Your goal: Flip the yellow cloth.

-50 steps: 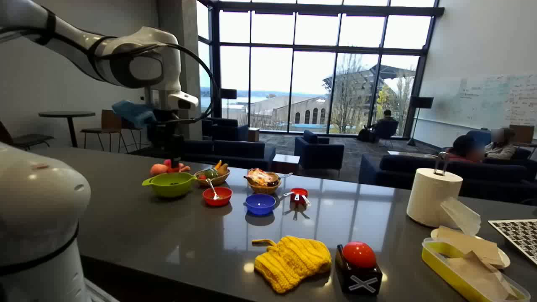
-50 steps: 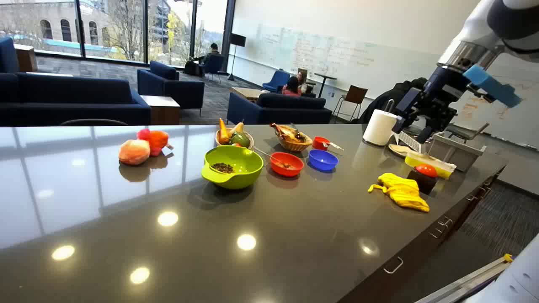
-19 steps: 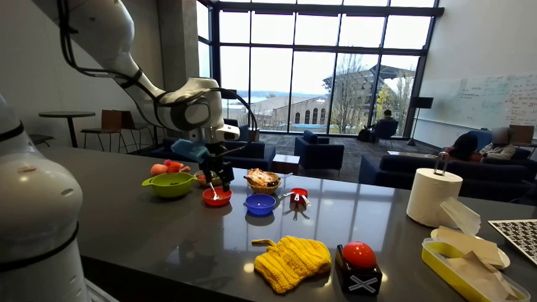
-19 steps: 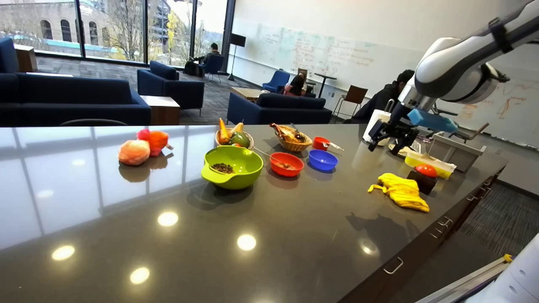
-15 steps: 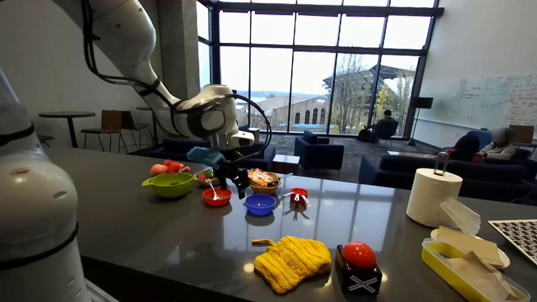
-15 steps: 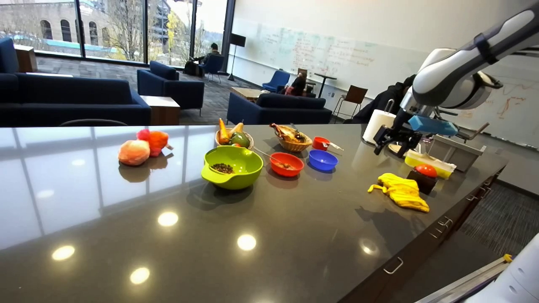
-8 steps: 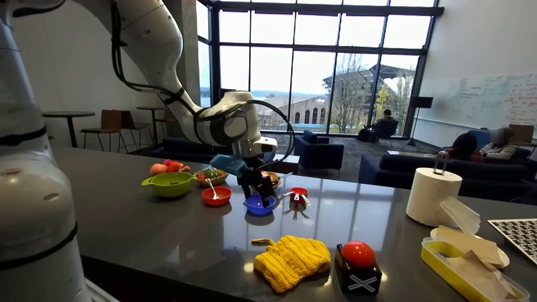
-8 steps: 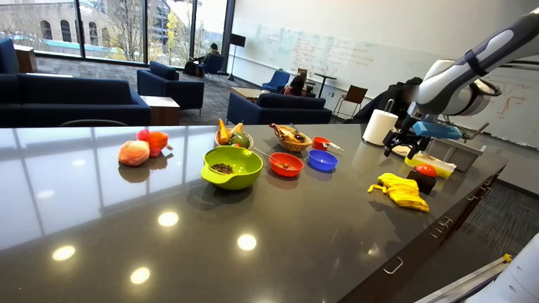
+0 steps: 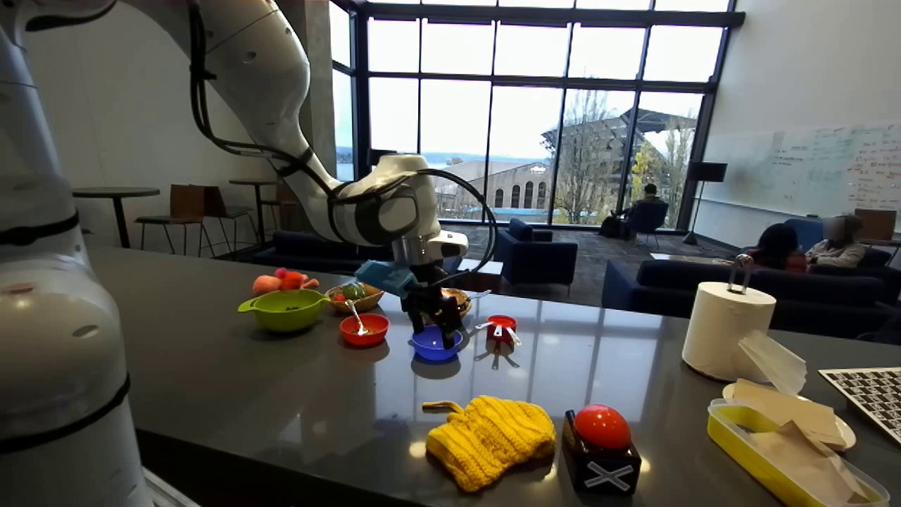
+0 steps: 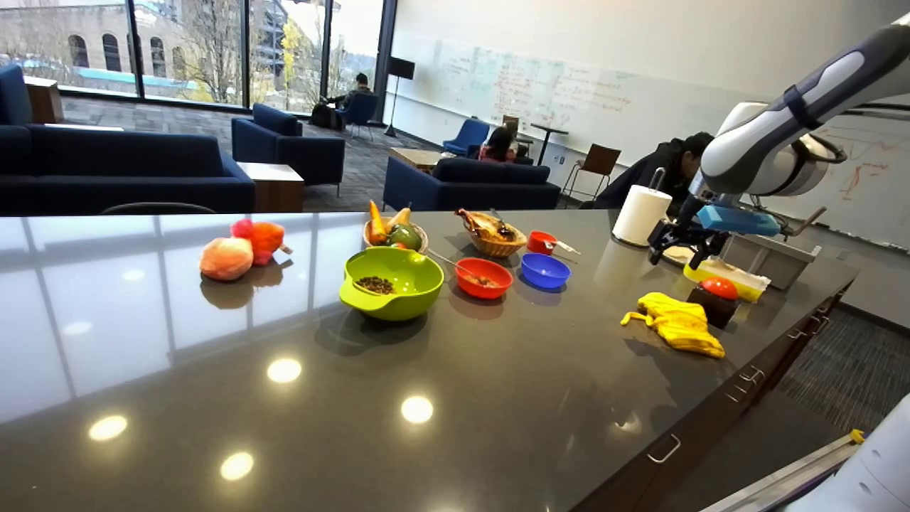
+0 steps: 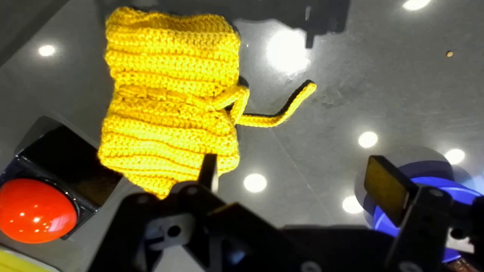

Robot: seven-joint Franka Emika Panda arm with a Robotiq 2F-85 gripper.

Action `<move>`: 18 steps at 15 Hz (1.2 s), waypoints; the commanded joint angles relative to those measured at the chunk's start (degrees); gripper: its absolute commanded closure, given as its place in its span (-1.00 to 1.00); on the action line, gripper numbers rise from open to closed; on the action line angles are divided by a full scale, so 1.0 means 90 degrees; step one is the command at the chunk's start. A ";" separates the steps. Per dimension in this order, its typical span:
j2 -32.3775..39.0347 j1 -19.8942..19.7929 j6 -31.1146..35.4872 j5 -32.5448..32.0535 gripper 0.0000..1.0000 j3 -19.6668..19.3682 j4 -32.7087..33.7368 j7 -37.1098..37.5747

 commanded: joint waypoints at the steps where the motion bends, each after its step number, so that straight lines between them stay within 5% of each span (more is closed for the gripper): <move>1: -0.0003 0.0074 -0.0013 -0.0005 -1.00 -0.0075 0.0007 -0.0001; 7: 0.0612 0.0006 -0.0118 -0.0019 -1.00 -0.0212 0.0407 -0.0194; 18: 0.2521 -0.0062 -0.0218 0.0468 -1.00 -0.0442 0.2405 -0.0953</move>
